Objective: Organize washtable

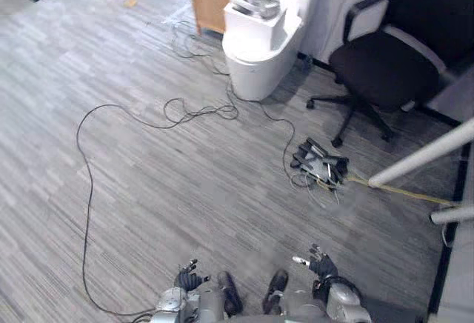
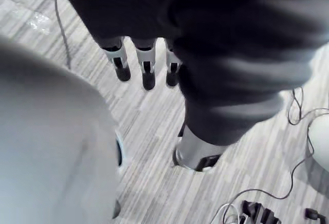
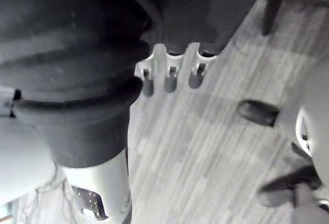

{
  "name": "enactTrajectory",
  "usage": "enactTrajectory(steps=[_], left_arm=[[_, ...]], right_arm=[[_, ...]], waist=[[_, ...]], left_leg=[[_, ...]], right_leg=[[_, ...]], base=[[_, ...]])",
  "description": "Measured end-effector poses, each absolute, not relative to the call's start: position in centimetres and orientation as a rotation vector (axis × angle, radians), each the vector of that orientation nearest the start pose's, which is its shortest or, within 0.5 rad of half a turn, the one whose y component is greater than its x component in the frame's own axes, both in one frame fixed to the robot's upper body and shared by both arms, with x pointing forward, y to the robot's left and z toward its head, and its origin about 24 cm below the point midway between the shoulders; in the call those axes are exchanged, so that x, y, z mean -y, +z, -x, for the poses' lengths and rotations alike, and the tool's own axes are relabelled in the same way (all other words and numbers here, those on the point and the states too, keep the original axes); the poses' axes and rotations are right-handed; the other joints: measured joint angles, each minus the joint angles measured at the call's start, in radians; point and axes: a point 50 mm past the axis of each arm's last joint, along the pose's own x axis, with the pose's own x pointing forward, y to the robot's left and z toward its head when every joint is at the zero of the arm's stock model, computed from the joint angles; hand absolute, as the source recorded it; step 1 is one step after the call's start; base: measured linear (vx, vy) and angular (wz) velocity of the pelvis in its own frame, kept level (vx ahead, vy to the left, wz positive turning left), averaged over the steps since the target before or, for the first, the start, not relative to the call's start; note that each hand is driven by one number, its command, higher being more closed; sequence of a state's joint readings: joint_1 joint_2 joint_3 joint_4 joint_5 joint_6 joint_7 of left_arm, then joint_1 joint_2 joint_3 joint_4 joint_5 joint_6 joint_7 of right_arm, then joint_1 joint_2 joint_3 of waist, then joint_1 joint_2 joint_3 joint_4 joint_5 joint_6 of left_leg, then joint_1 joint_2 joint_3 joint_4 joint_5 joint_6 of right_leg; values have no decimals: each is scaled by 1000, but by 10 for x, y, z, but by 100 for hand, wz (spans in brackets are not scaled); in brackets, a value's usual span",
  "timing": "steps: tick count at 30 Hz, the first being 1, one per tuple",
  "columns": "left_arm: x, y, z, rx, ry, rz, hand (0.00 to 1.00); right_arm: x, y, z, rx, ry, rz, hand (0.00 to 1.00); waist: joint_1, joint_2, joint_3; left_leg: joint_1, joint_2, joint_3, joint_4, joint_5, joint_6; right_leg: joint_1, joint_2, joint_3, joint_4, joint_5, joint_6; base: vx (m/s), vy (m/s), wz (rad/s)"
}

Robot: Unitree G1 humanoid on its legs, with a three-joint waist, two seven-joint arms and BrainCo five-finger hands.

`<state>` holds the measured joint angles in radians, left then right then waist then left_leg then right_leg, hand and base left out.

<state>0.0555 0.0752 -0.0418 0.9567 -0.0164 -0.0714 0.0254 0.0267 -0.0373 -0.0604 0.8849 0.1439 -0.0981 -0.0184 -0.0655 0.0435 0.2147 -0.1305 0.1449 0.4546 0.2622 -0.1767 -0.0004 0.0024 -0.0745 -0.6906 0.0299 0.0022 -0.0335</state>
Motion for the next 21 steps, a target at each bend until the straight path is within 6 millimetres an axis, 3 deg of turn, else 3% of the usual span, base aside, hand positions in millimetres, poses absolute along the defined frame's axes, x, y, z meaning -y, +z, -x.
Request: enactTrajectory(steps=[2, 6, 9, 14, 15, 16, 17, 19, 21], left_arm=[[-163, -148, -130, -938, -11, -88, 0], [-156, -148, -131, -930, -44, -94, 0], [-159, -148, -130, -931, -39, -101, 0], [-168, -150, -122, -951, -26, -120, 0], [-170, -151, -116, -967, -19, -121, 0], [-171, -152, -115, -970, -20, -129, 0], [-173, -152, -114, -971, -19, -137, 0], [-177, -152, -114, -976, -2, -134, 0], [-180, -151, -115, -966, 26, -118, 0]], right_arm=[[177, -132, -155, -798, -172, -111, 0], [176, -133, -156, -800, -165, -103, 0], [174, -134, -155, -812, -147, -82, 0], [163, -134, -156, -814, -107, -82, 0], [162, -133, -159, -808, -89, -65, 0], [163, -132, -160, -798, -85, -57, 0], [163, -131, -160, -795, -81, -59, 0], [165, -131, -157, -792, -73, -61, 0], [165, -134, -152, -810, -73, -59, 0]], waist=[[-19, 5, -5], [-23, 8, -7], [-4, -1, -9], [-3, -14, -16], [-6, -8, -17], [-10, -6, -21], [-17, 2, -16], [-31, -9, -17], [-6, -27, -24]], left_leg=[[55, -76, -21, -167, 104, -12], [101, -122, -86, -332, 194, -14], [129, -130, -109, -356, 205, -16], [152, -137, -142, -356, 205, -16], [151, -135, -183, -355, 206, -15], [151, -133, -241, -338, 201, -8], [138, -128, -270, -321, 198, -3], [108, -132, -378, -289, 203, 9], [99, -164, -440, -284, 217, 15]], right_leg=[[-9, -52, -62, 49, -16, 20], [-4, -80, -138, 95, -28, 30], [17, -96, -152, 127, -28, 30], [45, -112, -158, 160, -28, 29], [21, -130, -108, 257, -33, 24], [-33, -145, 54, 391, -46, 12], [-66, -125, 163, 422, -87, 23], [-90, -46, 421, 409, -199, 59], [-86, -66, 430, 375, -212, 77]], base=[[103, 156, 87], [21, 82, 81], [11, 18, 37], [44, -2, 25], [3, 37, 68], [27, 48, 94], [24, 20, 118], [36, -37, 146], [15, -51, 132]])
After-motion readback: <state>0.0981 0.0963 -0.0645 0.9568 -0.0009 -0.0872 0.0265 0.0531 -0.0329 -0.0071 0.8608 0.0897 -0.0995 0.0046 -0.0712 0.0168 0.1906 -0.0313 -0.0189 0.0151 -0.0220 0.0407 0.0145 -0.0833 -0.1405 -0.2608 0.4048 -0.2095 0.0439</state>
